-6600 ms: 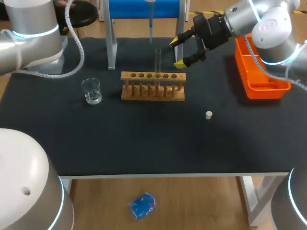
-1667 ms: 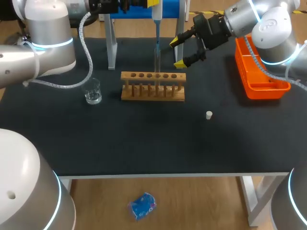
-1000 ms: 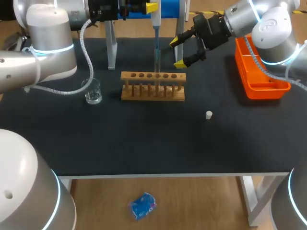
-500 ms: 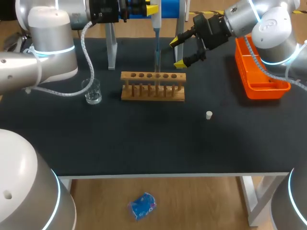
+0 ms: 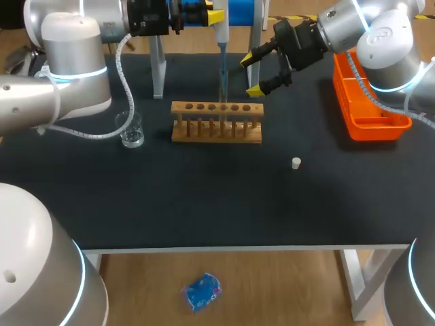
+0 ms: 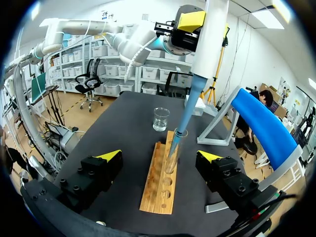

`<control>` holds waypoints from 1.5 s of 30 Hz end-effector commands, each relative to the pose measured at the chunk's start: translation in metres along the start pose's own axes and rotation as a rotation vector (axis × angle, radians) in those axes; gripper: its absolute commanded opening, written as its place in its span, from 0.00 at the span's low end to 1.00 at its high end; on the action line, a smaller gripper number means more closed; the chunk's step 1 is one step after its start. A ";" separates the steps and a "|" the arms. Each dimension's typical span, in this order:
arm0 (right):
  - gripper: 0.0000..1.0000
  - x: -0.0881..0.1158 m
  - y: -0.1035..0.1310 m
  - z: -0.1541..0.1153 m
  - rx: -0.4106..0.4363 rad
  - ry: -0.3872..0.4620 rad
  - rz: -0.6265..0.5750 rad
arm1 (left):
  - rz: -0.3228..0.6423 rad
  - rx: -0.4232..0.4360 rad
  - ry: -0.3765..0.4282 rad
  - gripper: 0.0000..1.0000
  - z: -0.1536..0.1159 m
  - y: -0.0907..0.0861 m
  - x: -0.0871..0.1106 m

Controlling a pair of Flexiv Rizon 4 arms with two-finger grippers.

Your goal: Invert the test tube, pick up the pipette, mount the tip to pipette, aspirate from beaker and dispense into the tube, eject the tip, return the pipette, and cap with the stopper.

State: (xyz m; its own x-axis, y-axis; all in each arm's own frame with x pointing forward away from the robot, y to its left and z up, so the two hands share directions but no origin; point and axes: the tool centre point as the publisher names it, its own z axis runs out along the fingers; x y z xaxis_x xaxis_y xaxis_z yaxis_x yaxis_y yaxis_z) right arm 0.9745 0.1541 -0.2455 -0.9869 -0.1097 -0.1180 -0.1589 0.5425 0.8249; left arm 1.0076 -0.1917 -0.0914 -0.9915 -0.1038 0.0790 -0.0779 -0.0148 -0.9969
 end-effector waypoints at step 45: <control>1.00 -0.003 0.079 -0.095 -0.198 -0.019 -0.030 | 0.001 0.002 0.001 0.00 0.002 0.002 -0.001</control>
State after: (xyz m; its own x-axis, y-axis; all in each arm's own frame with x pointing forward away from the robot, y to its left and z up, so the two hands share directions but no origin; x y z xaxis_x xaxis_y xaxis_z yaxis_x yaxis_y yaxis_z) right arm 0.9721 0.1292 -0.1399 -0.9826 -0.1117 -0.1485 -0.1797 0.3681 0.9123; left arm 1.0081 -0.1927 -0.0932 -0.9914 -0.1032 0.0803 -0.0792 -0.0149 -0.9967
